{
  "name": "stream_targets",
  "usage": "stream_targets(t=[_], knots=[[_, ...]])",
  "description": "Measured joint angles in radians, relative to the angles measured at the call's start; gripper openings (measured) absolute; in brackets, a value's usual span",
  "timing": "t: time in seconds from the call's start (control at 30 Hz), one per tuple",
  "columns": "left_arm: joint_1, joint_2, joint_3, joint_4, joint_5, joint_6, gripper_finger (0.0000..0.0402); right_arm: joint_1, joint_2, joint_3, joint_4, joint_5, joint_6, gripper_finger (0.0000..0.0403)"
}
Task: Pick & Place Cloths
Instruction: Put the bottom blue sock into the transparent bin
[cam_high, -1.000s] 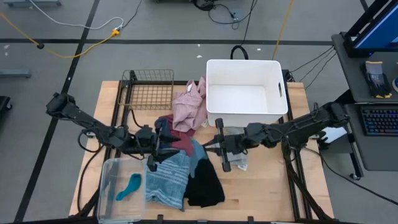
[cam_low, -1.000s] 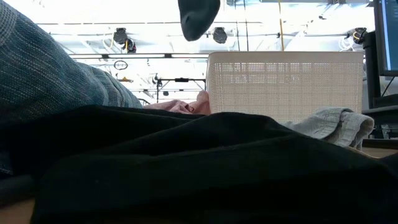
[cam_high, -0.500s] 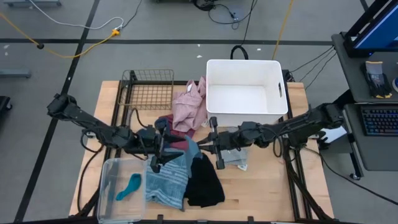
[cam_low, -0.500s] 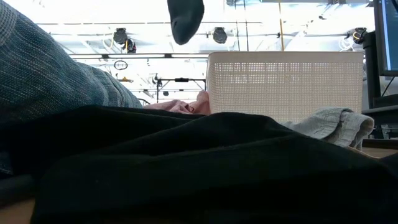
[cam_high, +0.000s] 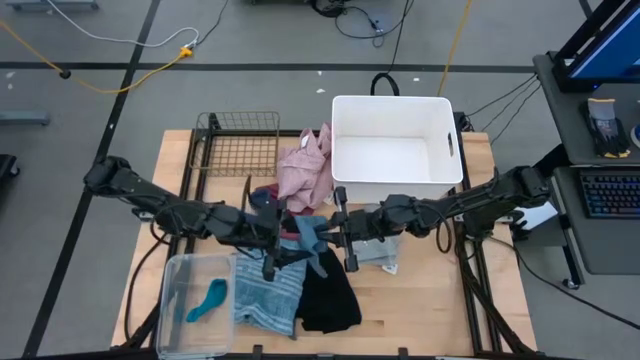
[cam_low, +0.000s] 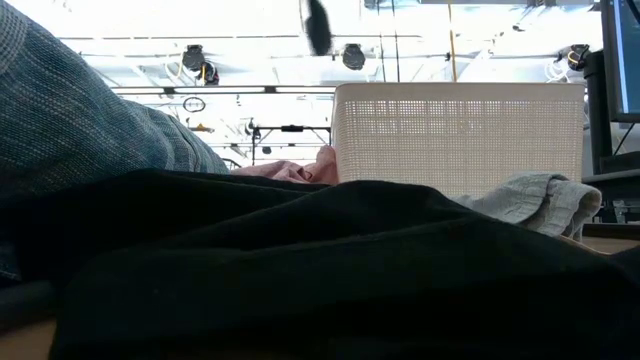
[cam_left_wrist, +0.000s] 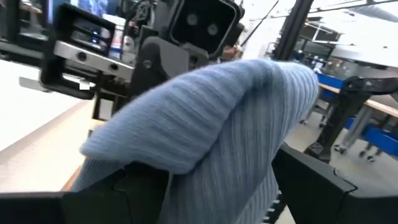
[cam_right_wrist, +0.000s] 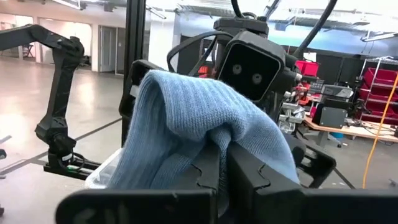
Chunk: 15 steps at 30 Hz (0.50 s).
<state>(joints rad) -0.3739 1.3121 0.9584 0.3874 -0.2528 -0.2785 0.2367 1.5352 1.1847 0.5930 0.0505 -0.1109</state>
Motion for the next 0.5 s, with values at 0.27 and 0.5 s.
stream_targets(t=[0.27,0.5], knots=[[0.016,0.011,0.002,-0.045,0.031,-0.020,0.0233,0.000,-0.001,0.000,0.001,0.000,0.024,0.0001],[0.034,0.011,0.002,-0.036,0.020,-0.021,0.0091,0.001,-0.001,0.000,0.002,-0.002,0.047,0.0001]])
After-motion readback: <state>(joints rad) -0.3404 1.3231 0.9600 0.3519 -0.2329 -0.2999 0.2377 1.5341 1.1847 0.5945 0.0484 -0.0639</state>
